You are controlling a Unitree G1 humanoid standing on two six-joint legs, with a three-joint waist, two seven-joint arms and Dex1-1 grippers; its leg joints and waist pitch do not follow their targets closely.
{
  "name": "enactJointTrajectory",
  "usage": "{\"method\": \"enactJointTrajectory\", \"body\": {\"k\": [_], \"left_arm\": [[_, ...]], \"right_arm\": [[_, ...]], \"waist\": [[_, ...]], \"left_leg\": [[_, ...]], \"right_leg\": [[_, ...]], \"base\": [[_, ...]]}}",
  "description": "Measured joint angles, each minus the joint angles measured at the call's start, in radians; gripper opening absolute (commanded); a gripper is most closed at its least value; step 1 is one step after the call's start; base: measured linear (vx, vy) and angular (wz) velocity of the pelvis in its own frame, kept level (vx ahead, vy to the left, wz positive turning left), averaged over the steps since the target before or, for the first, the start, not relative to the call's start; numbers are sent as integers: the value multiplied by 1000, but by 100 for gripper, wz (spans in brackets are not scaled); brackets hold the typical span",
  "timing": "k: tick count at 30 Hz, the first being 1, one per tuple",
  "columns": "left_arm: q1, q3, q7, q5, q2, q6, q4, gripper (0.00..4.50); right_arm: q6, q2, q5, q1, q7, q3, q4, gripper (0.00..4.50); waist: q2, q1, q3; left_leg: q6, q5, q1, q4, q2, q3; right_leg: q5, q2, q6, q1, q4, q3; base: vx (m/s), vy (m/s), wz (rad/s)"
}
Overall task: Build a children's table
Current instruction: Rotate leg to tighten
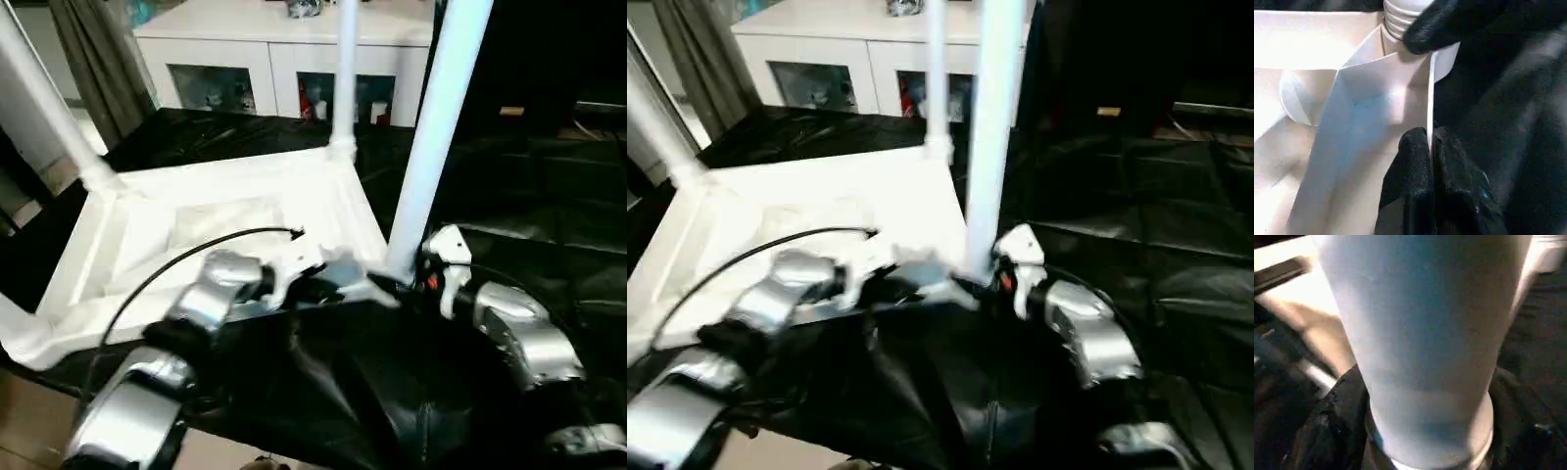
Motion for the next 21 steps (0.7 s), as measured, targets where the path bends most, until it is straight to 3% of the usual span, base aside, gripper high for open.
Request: {"method": "enactJointTrajectory", "body": {"k": [5,8,9,10,15,21], "left_arm": [[-58,17,165,14,-88,39,86,0],[-66,25,178,15,-96,35,107,0],[-66,25,178,15,-96,32,109,0],[-67,25,178,15,-96,29,111,0],[-60,25,135,15,-75,2,109,0],[-10,24,-54,-5,18,-48,46,0]], "right_arm": [[-23,93,-46,-73,-275,-42,106,276],[-42,101,-61,-88,-290,-44,133,276],[-43,101,-62,-88,-290,-45,134,345],[-44,101,-62,-88,-290,-45,134,345],[-33,75,-47,-71,-178,-44,107,358],[-7,-35,21,-7,111,7,5,358]], "waist": [[2,-12,-1],[7,-13,-5],[8,-13,-5],[8,-13,-5],[8,-15,-5],[10,-14,-5]], "left_leg": [[0,0,2,0,-1,0],[0,0,2,0,-1,0],[0,0,2,0,-1,0],[0,0,2,0,-1,-1],[0,0,1,0,-1,-1],[1,0,-2,-2,1,-1]], "right_leg": [[0,-1,0,3,-2,0],[0,-1,0,3,-3,0],[0,-1,0,3,-3,0],[0,-1,0,3,-3,0],[1,-1,0,3,-3,0],[-1,1,2,-1,-3,-2]], "base": [[0,0,0],[0,0,0],[0,0,0],[0,0,0],[0,0,0],[0,0,0]]}}
